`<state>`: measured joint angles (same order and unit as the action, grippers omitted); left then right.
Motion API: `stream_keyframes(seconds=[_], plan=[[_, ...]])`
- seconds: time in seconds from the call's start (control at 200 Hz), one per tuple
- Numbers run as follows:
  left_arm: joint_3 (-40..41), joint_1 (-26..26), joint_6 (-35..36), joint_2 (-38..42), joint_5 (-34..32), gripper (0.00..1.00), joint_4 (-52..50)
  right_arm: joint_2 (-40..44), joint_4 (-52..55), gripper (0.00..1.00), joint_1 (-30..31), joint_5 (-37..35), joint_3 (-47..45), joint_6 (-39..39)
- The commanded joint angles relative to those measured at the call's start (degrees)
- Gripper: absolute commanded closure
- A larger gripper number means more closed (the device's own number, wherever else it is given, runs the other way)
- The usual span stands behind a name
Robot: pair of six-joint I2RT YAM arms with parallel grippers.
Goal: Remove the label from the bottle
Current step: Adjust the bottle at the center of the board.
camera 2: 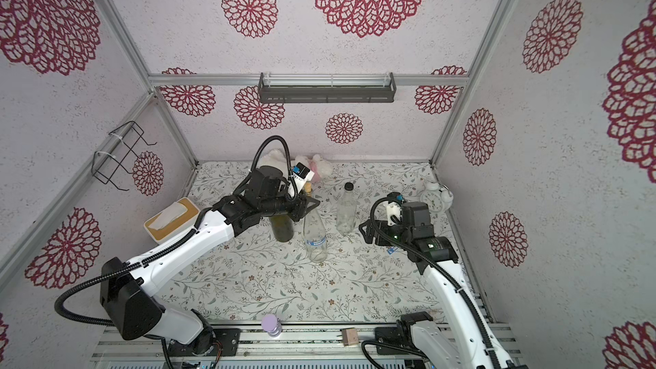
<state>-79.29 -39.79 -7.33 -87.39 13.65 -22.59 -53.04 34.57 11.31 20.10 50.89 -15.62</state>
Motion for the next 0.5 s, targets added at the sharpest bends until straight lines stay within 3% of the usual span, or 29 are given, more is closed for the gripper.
stream_keyframes(seconds=[0.0,0.1,0.325,0.495], plan=[[-4.35,-1.66,0.03,-0.24,-6.03,0.77,0.66,0.74,1.37,0.1,0.28,-1.53,3.83,2.04],[-7.59,-4.42,-0.27,-1.04,-13.51,0.79,-1.55,0.6,2.52,0.1,0.29,-1.6,4.83,2.62],[-11.53,-11.04,-8.79,-3.33,-33.82,0.79,-1.97,2.26,0.49,0.1,0.63,-0.34,2.48,1.21],[-15.65,-15.52,-14.91,-6.21,-44.5,0.8,-6.37,3.54,-1.87,0.09,1.58,0.68,0.15,-0.35]])
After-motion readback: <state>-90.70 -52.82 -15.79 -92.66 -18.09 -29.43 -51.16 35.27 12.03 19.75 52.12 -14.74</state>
